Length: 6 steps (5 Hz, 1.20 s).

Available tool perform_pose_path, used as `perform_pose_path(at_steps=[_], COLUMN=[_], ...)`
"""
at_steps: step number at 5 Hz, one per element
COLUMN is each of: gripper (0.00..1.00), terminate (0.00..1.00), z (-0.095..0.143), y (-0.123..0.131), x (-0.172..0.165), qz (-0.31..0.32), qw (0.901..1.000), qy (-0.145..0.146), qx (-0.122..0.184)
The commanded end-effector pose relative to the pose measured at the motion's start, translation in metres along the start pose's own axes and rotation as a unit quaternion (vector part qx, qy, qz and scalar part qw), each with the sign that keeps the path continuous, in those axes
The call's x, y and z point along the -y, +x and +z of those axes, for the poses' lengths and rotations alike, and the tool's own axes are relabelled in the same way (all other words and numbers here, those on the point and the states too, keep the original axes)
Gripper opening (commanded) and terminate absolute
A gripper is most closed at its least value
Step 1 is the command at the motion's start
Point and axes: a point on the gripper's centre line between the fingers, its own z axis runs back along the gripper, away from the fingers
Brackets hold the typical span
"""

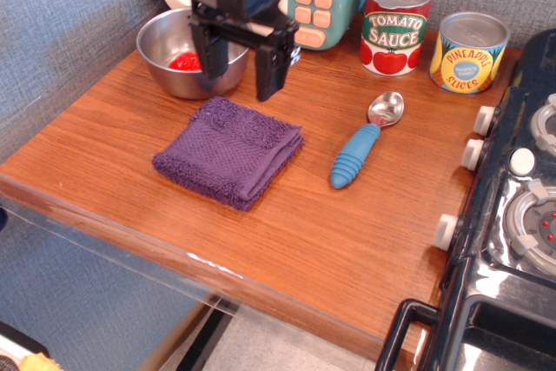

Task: PLACE THE PURPLE CLOTH AT THE CENTER EDGE OF THE TABLE

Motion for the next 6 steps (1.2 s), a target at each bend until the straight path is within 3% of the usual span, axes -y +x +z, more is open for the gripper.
perform_pose_path(at_steps=[1,3,4,6], gripper=[1.0,1.0,1.0,1.0], terminate=[0.0,0.0,0.0,0.0], z=[-0.037,-0.067,-0.063,-0.08], y=[-0.003,-0.001,-0.002,-0.024], x=[0.007,-0.003,-0.008,-0.001], qz=[0.019,0.044,0.054,0.055], qw=[0.9989,0.9974,0.997,0.9982], qy=[0.043,0.056,0.048,0.021], qx=[0.005,0.008,0.026,-0.004])
